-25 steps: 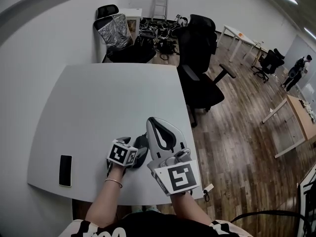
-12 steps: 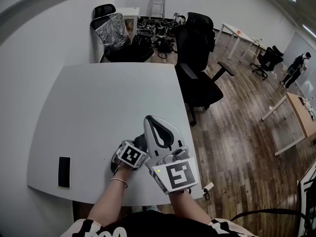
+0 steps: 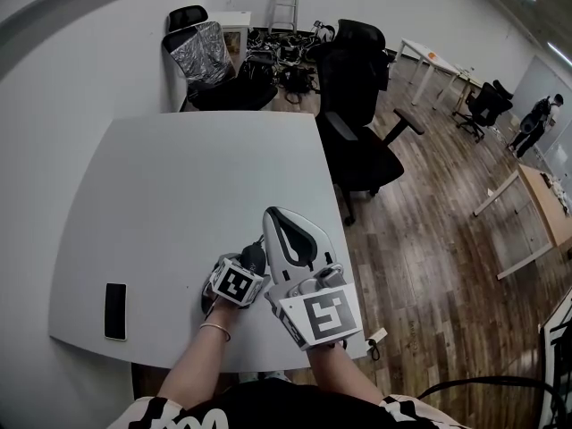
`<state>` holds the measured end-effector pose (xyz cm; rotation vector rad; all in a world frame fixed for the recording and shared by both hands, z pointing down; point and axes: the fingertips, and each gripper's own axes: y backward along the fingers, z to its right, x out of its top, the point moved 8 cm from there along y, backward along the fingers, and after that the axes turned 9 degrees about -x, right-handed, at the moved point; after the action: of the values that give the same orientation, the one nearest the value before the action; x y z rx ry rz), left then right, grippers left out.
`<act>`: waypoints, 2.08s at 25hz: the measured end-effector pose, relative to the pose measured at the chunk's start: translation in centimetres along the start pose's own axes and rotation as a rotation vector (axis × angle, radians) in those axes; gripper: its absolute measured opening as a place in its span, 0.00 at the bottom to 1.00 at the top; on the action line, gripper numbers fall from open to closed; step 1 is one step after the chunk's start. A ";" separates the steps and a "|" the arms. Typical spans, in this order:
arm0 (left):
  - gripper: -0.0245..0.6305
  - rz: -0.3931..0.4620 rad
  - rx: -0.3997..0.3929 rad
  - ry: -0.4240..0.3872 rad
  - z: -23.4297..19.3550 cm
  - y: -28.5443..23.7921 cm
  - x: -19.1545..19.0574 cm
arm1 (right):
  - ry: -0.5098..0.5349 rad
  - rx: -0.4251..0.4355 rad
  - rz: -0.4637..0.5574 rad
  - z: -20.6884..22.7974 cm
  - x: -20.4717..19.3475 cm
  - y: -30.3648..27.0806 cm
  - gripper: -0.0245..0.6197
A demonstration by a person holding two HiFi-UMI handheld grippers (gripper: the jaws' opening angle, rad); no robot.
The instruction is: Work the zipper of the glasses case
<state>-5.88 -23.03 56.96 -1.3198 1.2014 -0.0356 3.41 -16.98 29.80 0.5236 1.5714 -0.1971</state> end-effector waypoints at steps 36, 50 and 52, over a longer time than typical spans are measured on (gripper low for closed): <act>0.50 -0.073 -0.136 -0.003 0.3 0.5 -0.7 | -0.057 -0.021 0.020 1.9 0.0 0.7 0.05; 0.50 0.682 -0.704 -0.258 2.7 20.9 9.1 | 0.106 -0.002 0.066 1.2 0.9 1.2 0.05; 0.50 0.662 -0.681 -0.318 3.5 22.1 9.6 | 0.251 0.029 0.064 0.3 0.8 1.5 0.05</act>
<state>-12.12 -19.12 33.76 -1.3517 1.3660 1.1004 4.31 -15.61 29.25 0.6397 1.7946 -0.1091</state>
